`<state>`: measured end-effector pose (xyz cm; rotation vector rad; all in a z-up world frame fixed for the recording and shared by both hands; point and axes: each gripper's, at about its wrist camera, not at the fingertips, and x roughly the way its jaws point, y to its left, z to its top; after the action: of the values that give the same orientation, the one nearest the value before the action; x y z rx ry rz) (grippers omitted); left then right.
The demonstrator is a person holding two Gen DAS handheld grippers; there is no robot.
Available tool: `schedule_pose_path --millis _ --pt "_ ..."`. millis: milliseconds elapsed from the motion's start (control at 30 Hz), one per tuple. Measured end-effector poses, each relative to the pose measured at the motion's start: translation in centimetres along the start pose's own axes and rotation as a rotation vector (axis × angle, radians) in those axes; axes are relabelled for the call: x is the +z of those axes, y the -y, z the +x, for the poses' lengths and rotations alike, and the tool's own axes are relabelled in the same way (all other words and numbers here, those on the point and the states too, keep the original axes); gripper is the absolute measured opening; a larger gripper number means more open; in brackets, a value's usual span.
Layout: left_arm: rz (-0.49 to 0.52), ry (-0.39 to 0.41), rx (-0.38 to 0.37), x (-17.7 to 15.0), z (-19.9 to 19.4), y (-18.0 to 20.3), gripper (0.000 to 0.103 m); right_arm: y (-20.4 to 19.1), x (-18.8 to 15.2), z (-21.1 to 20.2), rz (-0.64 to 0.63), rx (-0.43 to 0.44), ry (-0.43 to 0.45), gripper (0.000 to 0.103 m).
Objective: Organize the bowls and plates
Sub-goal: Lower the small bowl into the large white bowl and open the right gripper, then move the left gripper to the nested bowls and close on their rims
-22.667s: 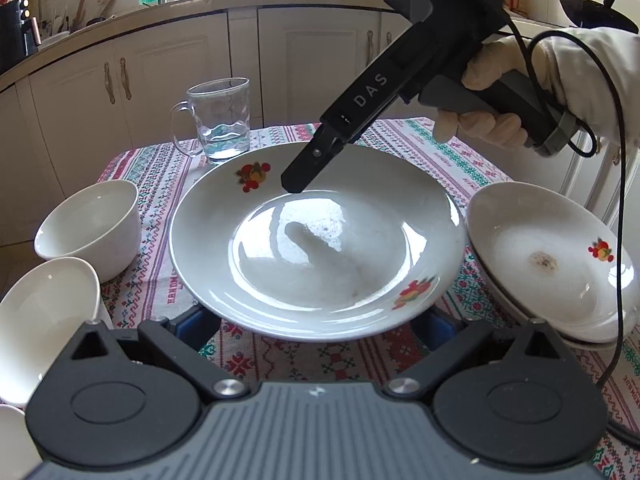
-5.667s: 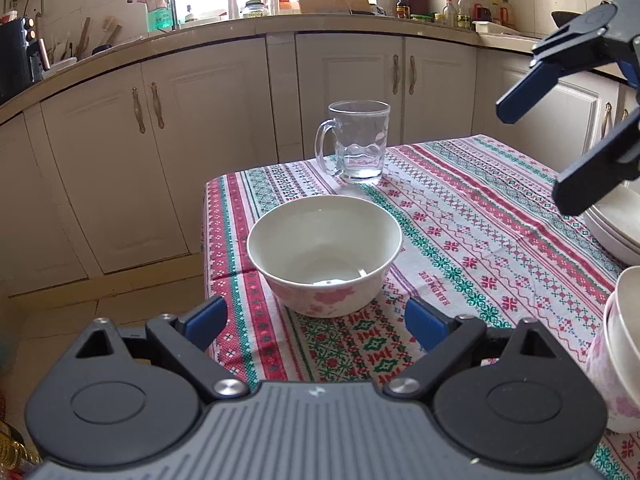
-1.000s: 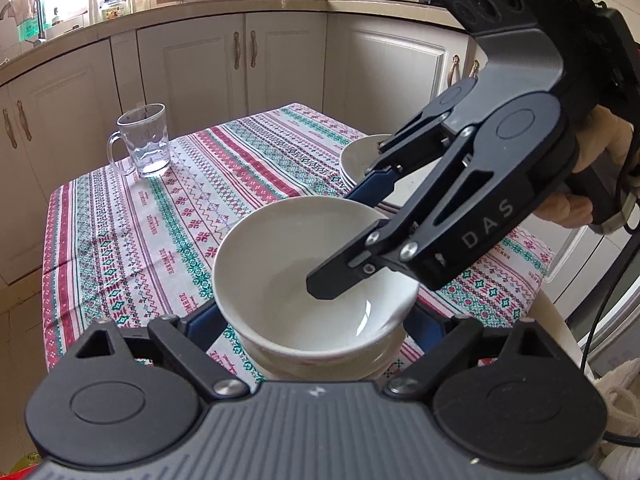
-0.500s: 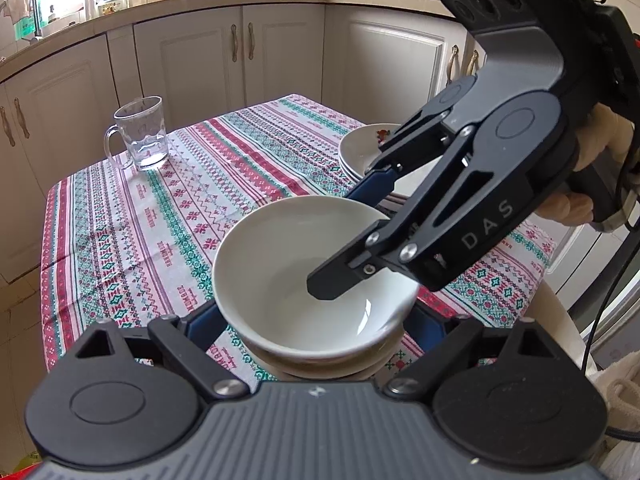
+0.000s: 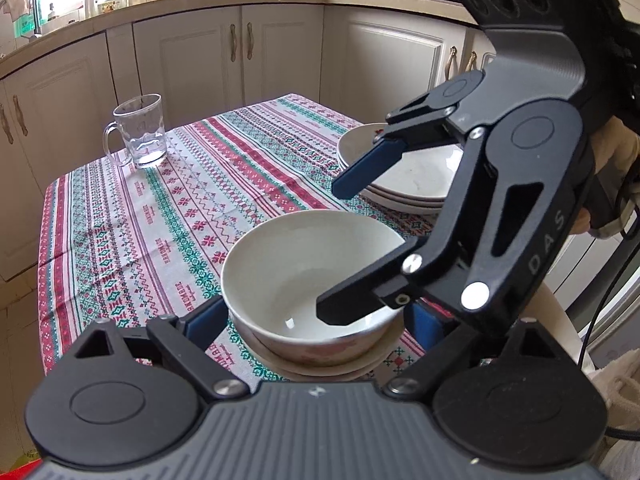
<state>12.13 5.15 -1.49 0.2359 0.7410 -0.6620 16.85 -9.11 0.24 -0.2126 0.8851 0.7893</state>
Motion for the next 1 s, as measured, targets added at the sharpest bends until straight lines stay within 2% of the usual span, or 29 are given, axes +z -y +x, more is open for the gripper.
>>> schedule_pose_path --millis 200,467,633,767,867,1000 --pt "-0.005 0.028 0.004 -0.4 -1.1 -0.3 0.096 -1.0 -0.2 -0.9 -0.066 -0.061 0.036 0.103" --pt "-0.008 0.010 0.028 -1.7 -1.9 -0.5 0.096 -1.8 -2.0 -1.4 -0.100 -0.144 0.058 0.103" --pt "-0.026 0.015 0.039 -2.3 -2.1 -0.9 0.096 -2.1 -2.8 -1.4 -0.091 -0.167 0.067 0.103" --pt "-0.030 0.047 0.037 -2.9 -2.4 -1.2 0.096 -2.7 -3.7 -2.6 -0.102 -0.165 0.131 0.103" --pt "-0.013 0.069 0.033 -3.4 -2.5 -1.3 0.096 -3.6 -4.9 -3.4 -0.161 -0.186 0.166 0.103" --pt "-0.012 0.026 -0.002 -3.9 -2.1 -1.5 0.098 -4.3 -6.5 -3.7 -0.197 -0.187 0.147 0.103"
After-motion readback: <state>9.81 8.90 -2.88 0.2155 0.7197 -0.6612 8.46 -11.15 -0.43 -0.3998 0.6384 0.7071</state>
